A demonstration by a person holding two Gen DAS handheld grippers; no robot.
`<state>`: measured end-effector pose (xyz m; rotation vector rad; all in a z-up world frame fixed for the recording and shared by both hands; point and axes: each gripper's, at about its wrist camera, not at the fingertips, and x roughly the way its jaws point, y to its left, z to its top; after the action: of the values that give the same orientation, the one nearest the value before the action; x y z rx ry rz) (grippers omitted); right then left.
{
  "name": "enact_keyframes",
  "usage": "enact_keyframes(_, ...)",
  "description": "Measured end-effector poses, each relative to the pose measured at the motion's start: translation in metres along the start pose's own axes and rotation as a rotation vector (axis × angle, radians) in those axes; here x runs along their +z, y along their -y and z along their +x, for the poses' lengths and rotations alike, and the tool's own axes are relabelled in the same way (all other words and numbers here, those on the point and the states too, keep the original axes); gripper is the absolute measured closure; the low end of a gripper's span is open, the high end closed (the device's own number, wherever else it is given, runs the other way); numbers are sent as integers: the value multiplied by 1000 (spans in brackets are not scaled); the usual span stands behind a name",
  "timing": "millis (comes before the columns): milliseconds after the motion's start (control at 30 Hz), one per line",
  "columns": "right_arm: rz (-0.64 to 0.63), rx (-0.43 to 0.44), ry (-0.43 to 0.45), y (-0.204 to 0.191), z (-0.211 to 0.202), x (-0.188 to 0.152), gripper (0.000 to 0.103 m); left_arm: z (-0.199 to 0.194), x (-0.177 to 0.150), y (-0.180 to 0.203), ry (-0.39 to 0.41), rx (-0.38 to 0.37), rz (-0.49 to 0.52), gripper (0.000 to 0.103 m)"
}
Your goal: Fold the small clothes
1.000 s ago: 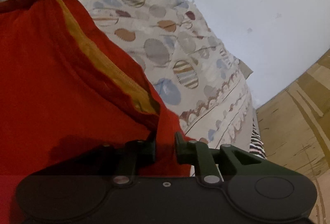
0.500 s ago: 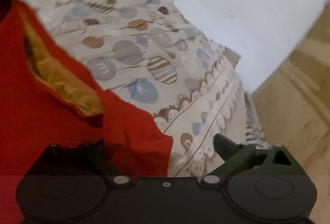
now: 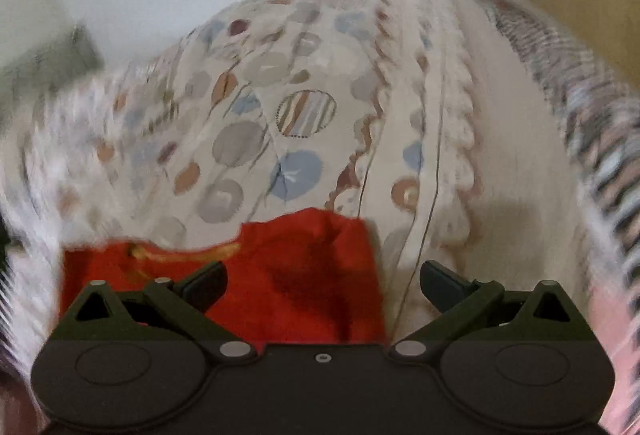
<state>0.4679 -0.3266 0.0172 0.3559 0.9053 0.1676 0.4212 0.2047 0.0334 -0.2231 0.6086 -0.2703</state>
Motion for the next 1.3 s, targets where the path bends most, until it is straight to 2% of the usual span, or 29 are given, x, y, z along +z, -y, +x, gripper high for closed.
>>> enact_keyframes(33, -8, -7, 23, 1, -2, 0, 1, -2, -9, 1, 1, -12, 5, 1)
enact_keyframes(100, -106, -10, 64, -9, -8, -6, 1, -5, -28, 5, 3, -26, 42, 1)
enact_keyframes(233, -298, 23, 77, -31, -10, -28, 2, -10, -64, 21, 13, -36, 199, 1)
enact_keyframes(333, -396, -20, 124, -40, -5, -44, 13, -6, -74, 31, -2, -5, 265, 3)
enact_keyframes(367, -397, -41, 132, -41, -1, -47, 21, -2, -74, 34, -7, 21, 267, 6)
enact_keyframes(400, -384, -59, 135, -40, 3, -49, 26, 1, -73, 35, -13, 38, 258, 16)
enact_keyframes(433, -365, -75, 135, -38, 9, -50, 38, 4, -71, 35, -19, 52, 238, 24)
enact_keyframes(467, -343, -90, 140, -36, 13, -51, 53, 6, -68, 32, -23, 58, 203, 27)
enact_keyframes(500, -320, -99, 148, -33, 16, -51, 61, 8, -65, 28, -22, 56, 172, 29)
enact_keyframes(567, -288, -94, 159, -27, 19, -52, 91, 11, -62, 21, -15, 59, 126, 29)
enact_keyframes(633, -302, -95, 168, -25, 18, -55, 95, 14, -61, 16, -21, 77, 122, 30)
enact_keyframes(767, -276, -143, 216, -21, 10, -56, 97, 32, -66, 8, -83, 167, 125, 32)
enact_keyframes(933, -279, -174, 159, -14, 26, -66, 97, 40, -70, -11, -102, 151, -1, 23)
enact_keyframes(1067, -284, -186, 169, -16, 25, -67, 94, 35, -68, -21, -99, 138, -83, 23)
enact_keyframes(1100, -282, -188, 170, -15, 25, -67, 93, 32, -67, -22, -97, 146, -96, 20)
enact_keyframes(1133, -286, -191, 170, -16, 23, -67, 91, 30, -66, -20, -93, 165, -103, 18)
enact_keyframes(1200, -303, -213, 181, -18, 18, -68, 78, 21, -64, -15, -73, 206, -101, 13)
enact_keyframes(1300, -325, -247, 210, -24, 6, -72, 59, 6, -64, -7, -39, 150, -91, 4)
